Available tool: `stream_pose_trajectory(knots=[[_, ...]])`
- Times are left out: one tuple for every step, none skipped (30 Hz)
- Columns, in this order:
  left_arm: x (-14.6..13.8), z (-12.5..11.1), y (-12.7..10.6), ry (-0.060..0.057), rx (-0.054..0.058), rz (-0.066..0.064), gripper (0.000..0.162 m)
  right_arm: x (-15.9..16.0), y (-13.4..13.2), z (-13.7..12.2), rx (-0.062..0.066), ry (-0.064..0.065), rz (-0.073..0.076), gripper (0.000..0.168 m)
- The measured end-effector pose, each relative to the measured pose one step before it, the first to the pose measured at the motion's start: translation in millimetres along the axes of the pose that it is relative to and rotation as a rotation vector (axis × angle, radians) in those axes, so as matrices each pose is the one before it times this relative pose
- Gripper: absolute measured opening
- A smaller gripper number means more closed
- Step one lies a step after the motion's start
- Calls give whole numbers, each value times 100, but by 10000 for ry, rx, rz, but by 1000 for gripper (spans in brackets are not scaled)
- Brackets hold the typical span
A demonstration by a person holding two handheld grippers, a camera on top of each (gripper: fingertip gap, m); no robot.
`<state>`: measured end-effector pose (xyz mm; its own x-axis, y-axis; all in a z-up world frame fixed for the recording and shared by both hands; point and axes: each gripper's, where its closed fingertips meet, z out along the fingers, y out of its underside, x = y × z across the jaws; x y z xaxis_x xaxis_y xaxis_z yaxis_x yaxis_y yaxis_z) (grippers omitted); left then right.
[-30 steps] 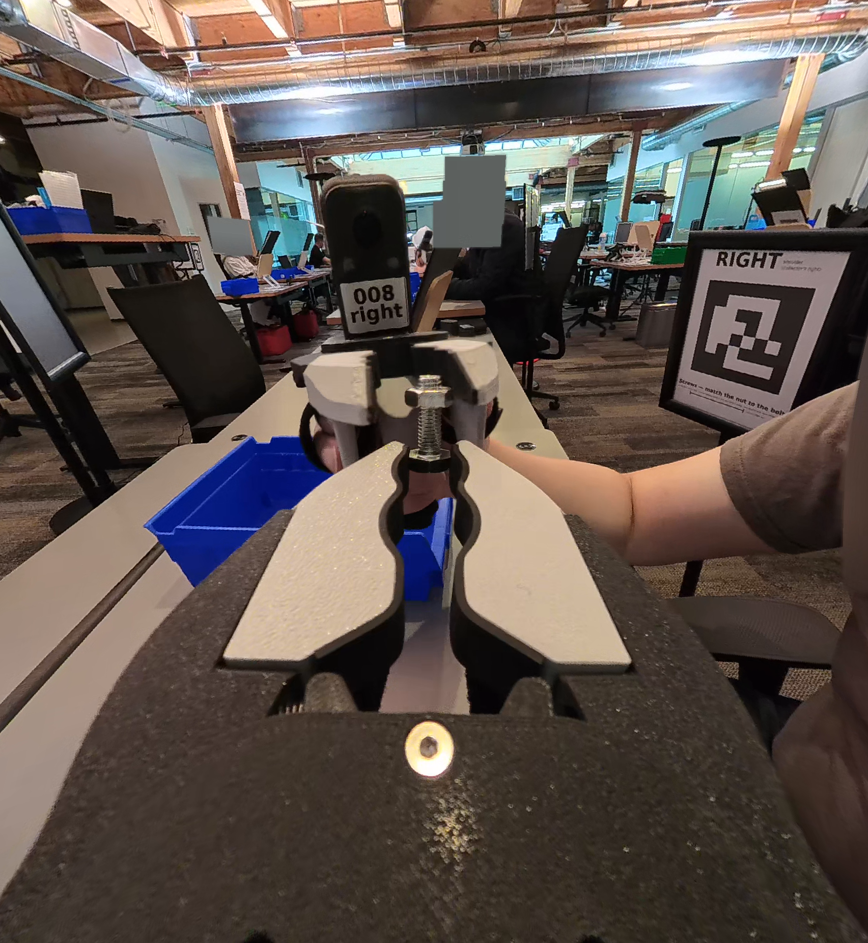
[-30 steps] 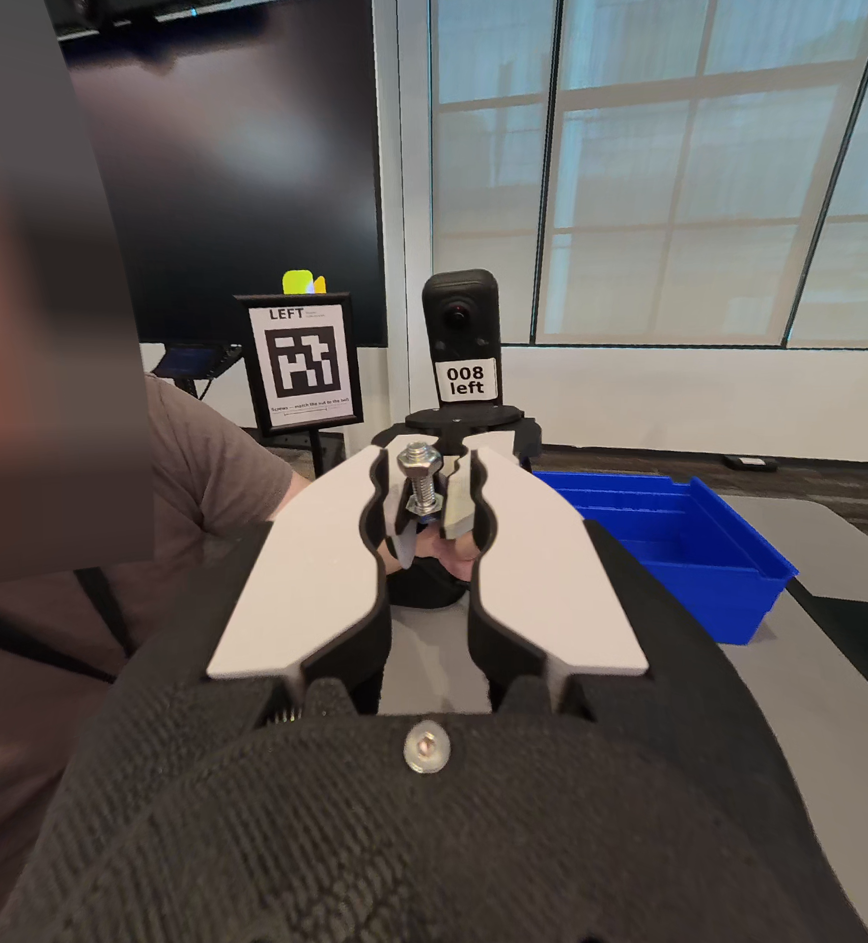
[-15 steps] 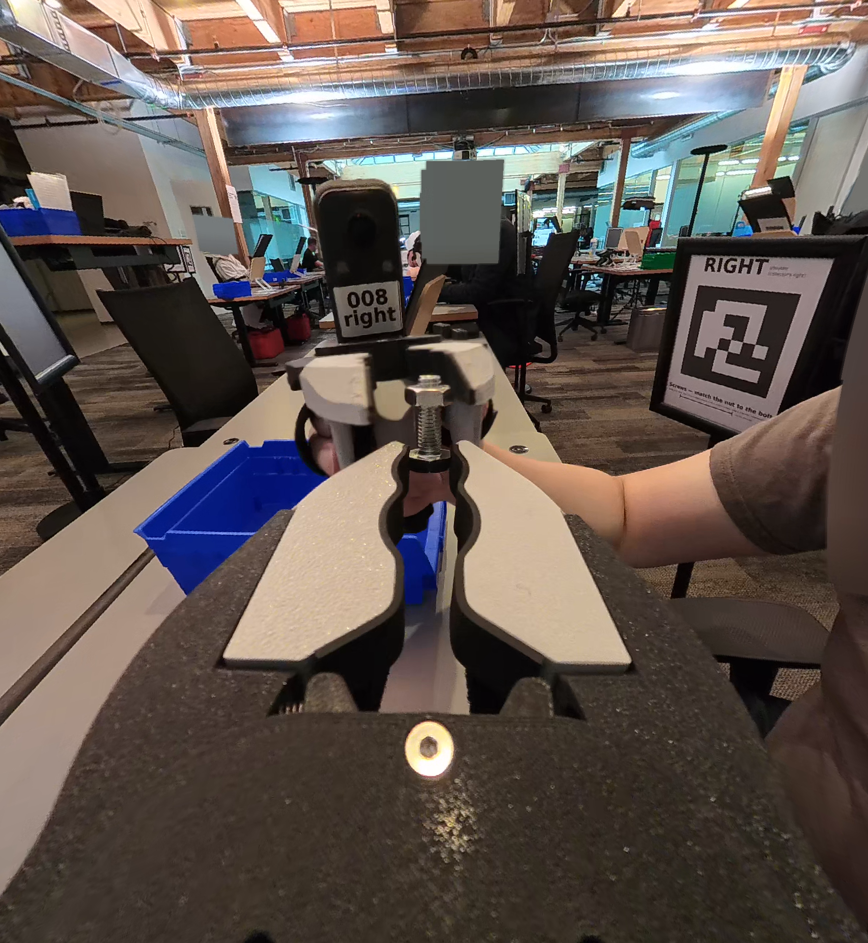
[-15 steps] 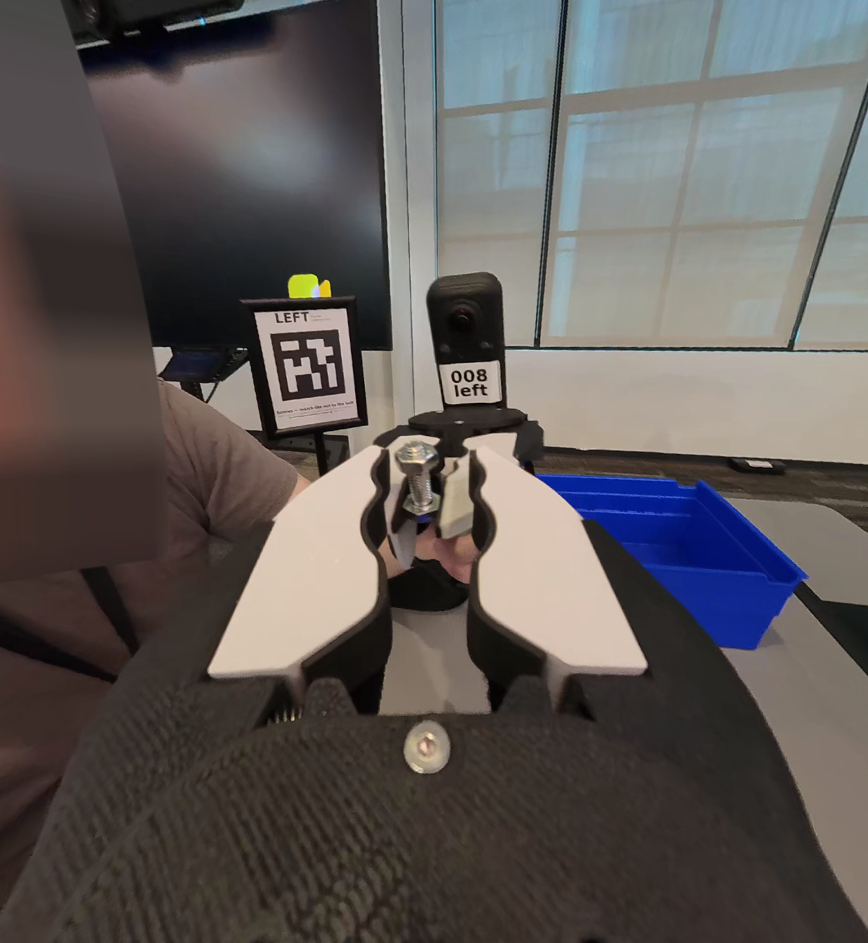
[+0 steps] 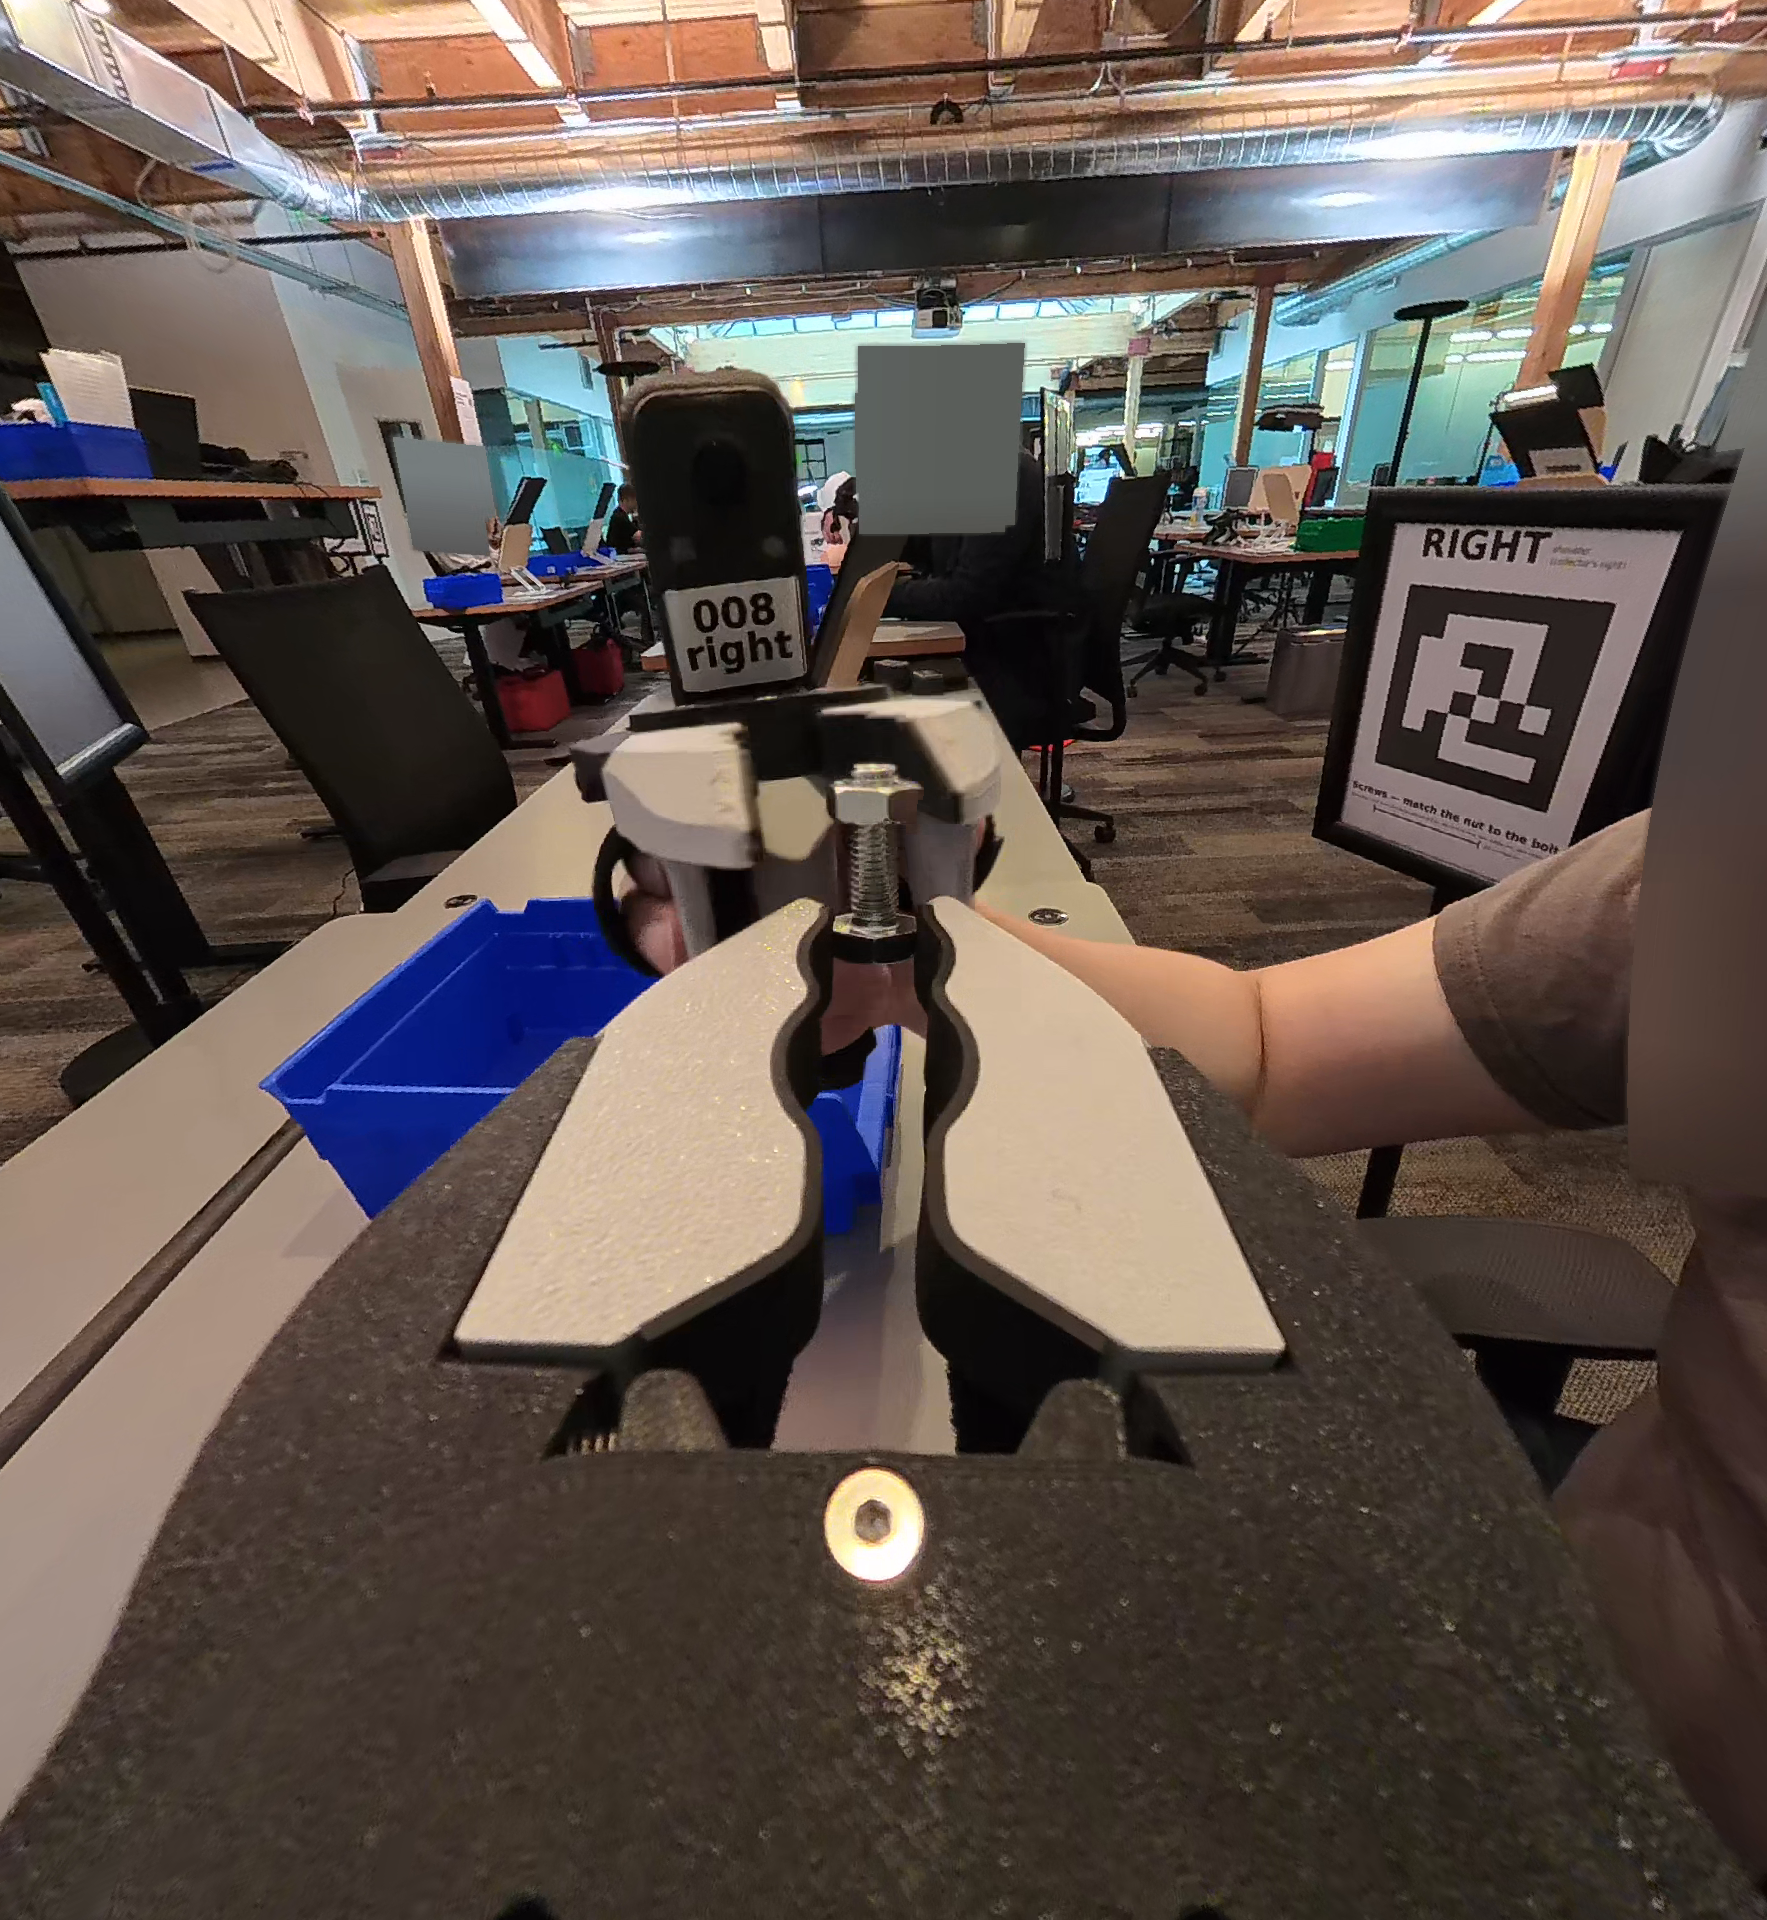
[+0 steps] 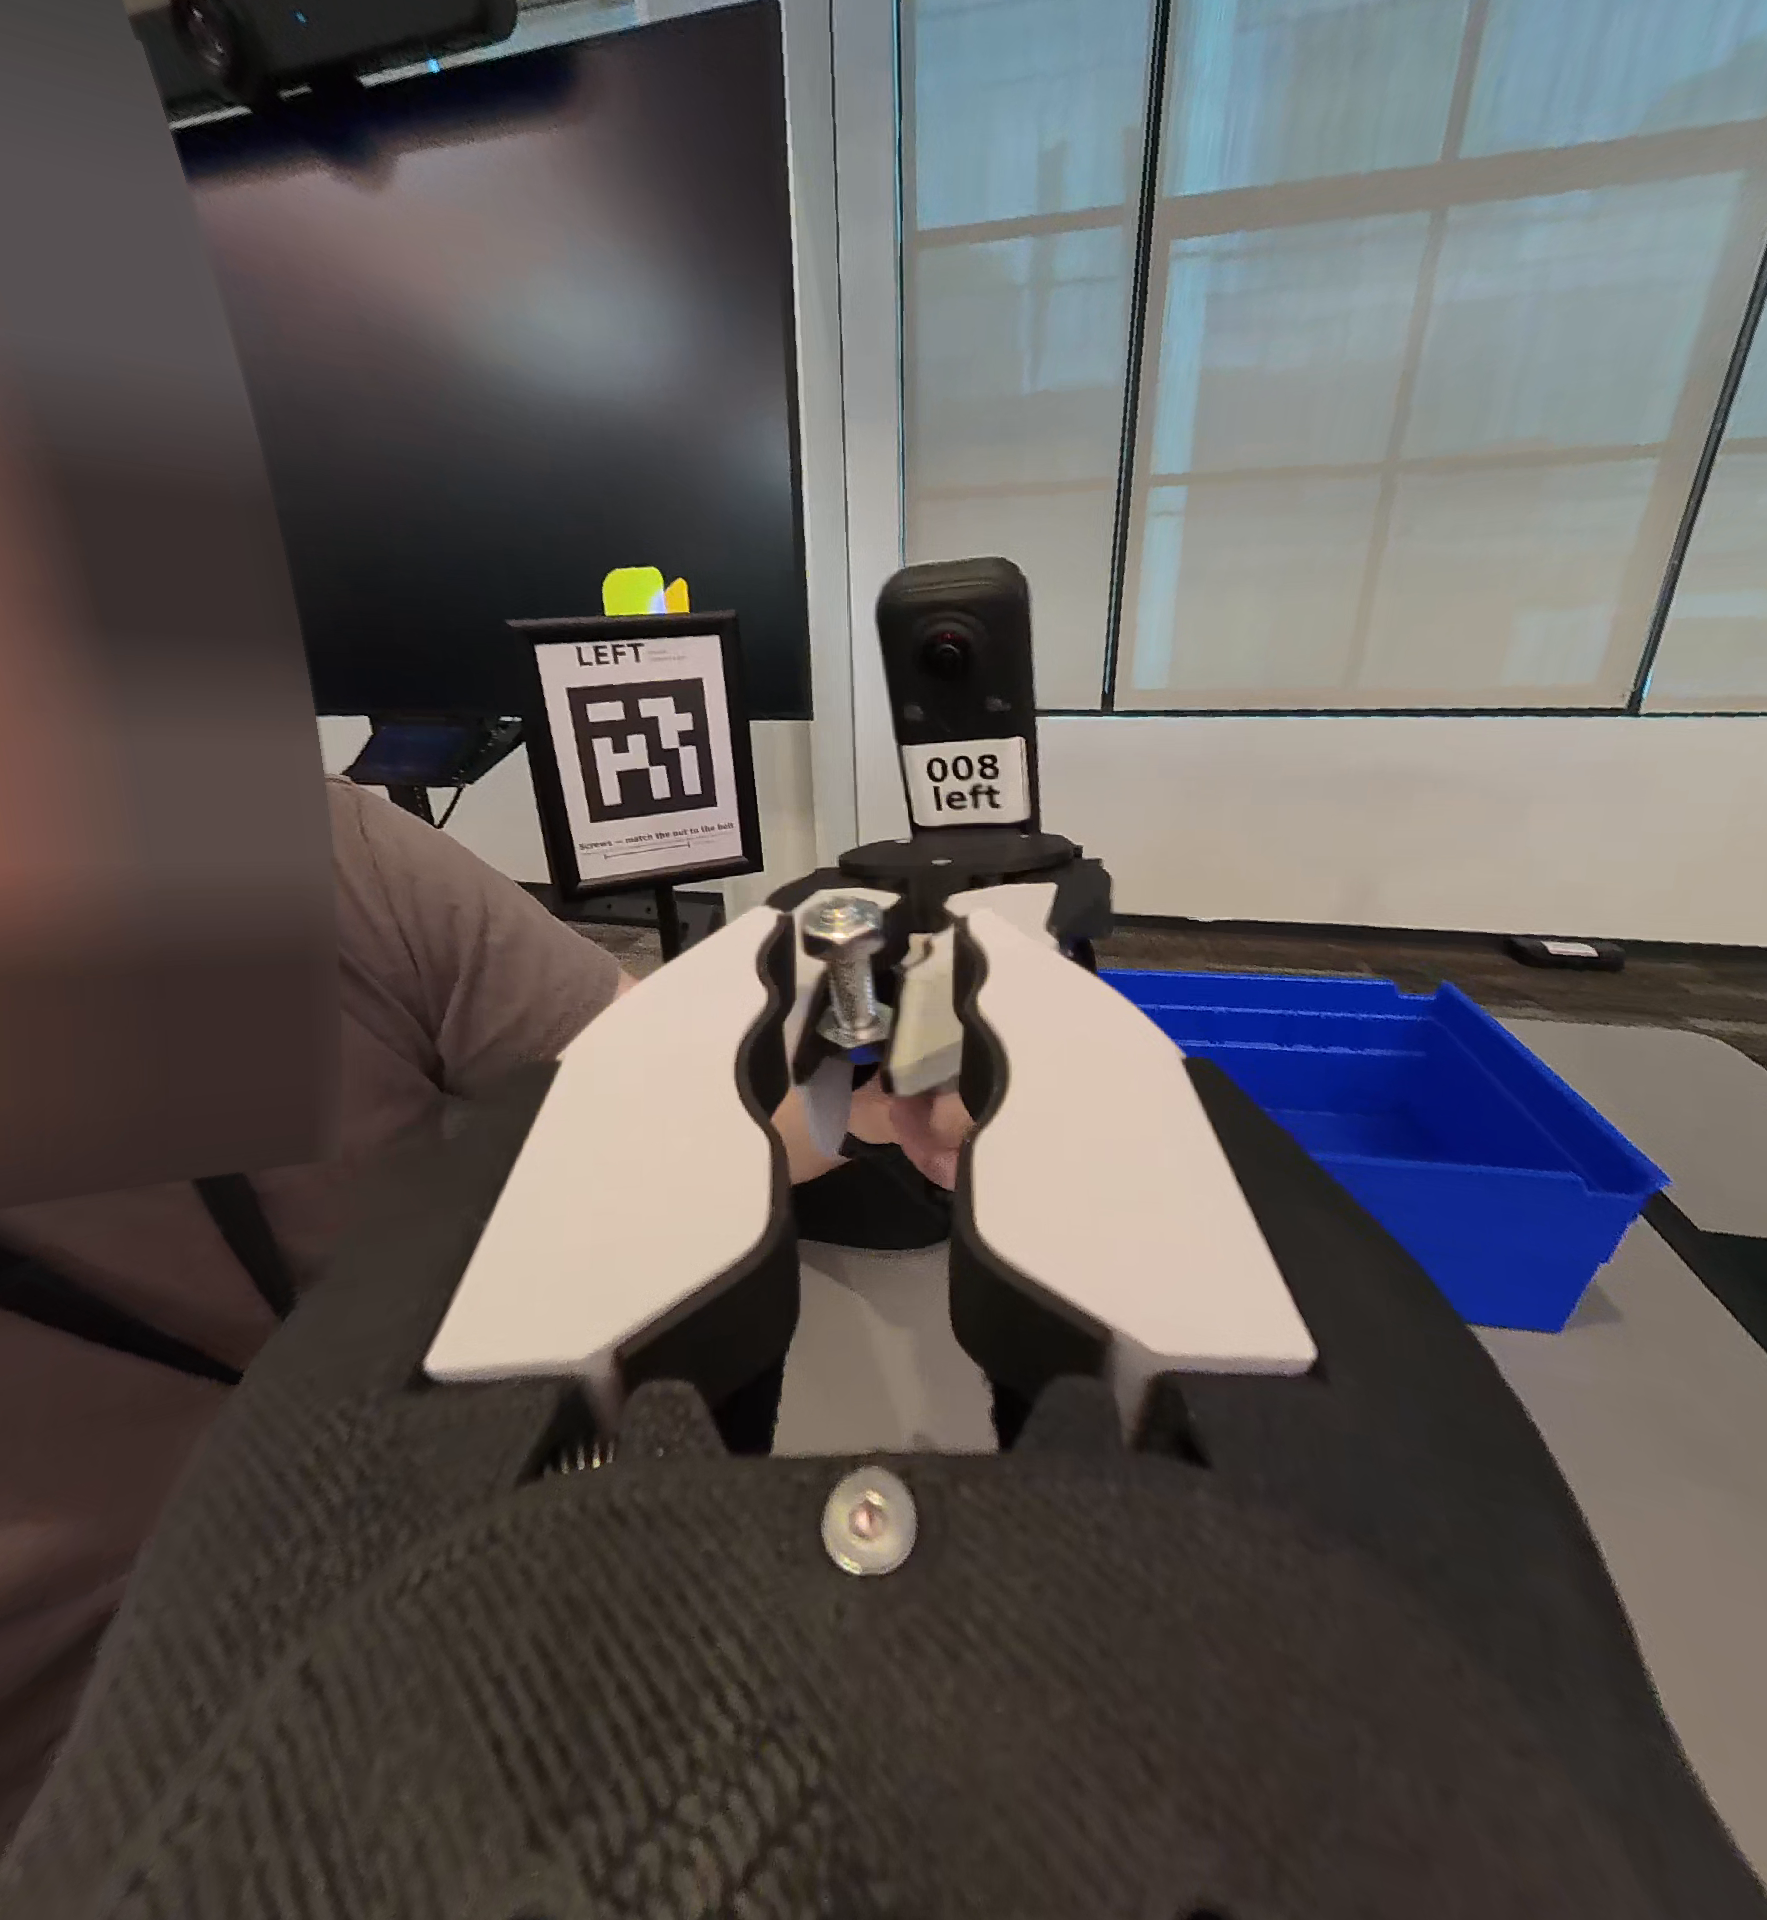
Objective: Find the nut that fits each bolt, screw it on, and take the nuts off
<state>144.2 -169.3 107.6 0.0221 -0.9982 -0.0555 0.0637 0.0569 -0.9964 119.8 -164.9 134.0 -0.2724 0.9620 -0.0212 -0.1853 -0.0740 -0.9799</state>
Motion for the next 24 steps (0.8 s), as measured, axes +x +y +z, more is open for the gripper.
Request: stream_pose_trajectory(knots=[[102, 1, -73, 23, 13, 21, 14, 197, 39, -161, 19, 46, 24, 31], [-77, -35, -44, -86, -9, 29, 14, 133, -35, -278, 72, -52, 84, 31], [-62, -76, -74, -28, 30, 14, 14, 244, -103, -339, 98, 14, 145, 31], [16, -111, -117, 56, 62, -42, 14, 539, -144, -367, 110, 229, 152, 29], [-20, -68, -84, 16, 39, -48, 14, 426, -160, -307, 93, 192, 70, 29], [-105, -46, -19, -54, 4, 18, 14, -60, -136, -186, 67, -75, 9, 29], [-54, -8, 49, -34, -22, 31, 14, -349, -122, -31, 40, -198, 10, 29], [5, 37, 86, 23, -45, -16, 14, -358, -117, 122, 11, -154, -20, 29], [25, 48, 54, 27, -14, -23, 14, -344, -37, 241, -18, -102, -74, 30], [6, 49, 50, 6, 3, -5, 14, -326, 72, 325, -71, -77, -96, 30], [37, 68, 72, 22, -28, -6, 14, -227, 173, 353, -127, -28, -94, 30], [67, 56, 73, 32, -30, -3, 14, -115, 201, 312, -124, 24, -92, 30], [70, 46, 14, 15, -3, 16, 14, -1, 150, 192, -79, 51, -63, 30], [76, 35, 7, 18, -6, 12, 15, 124, 93, 55, -35, 78, -9, 30], [80, 24, -38, 14, 4, 10, 14, 200, 22, -122, 22, 62, 33, 31], [-28, -29, -63, -49, 13, 30, 14, 170, -76, -259, 94, -13, 87, 31], [2, -68, -101, -5, 41, 10, 14, 252, -125, -348, 116, 19, 136, 30], [60, -82, -129, 52, 48, -12, 14, 538, -134, -393, 95, 221, 119, 29], [-14, -47, -62, -7, 14, 2, 14, 507, -143, -342, 94, 247, 48, 29], [-69, -15, 17, -48, -22, 37, 14, 43, -204, -198, 115, -10, 15, 29], [-53, 0, 27, -32, -12, 18, 14, -371, -224, -21, 102, -217, 36, 29], [11, 35, 62, 34, -19, -33, 14, -441, -118, 151, 25, -213, 26, 29], [12, 49, 54, 20, -13, -31, 14, -352, 73, 301, -84, -109, -47, 29], [-26, 50, 67, -10, -10, 10, 14, -279, 257, 378, -174, -51, -117, 29]])
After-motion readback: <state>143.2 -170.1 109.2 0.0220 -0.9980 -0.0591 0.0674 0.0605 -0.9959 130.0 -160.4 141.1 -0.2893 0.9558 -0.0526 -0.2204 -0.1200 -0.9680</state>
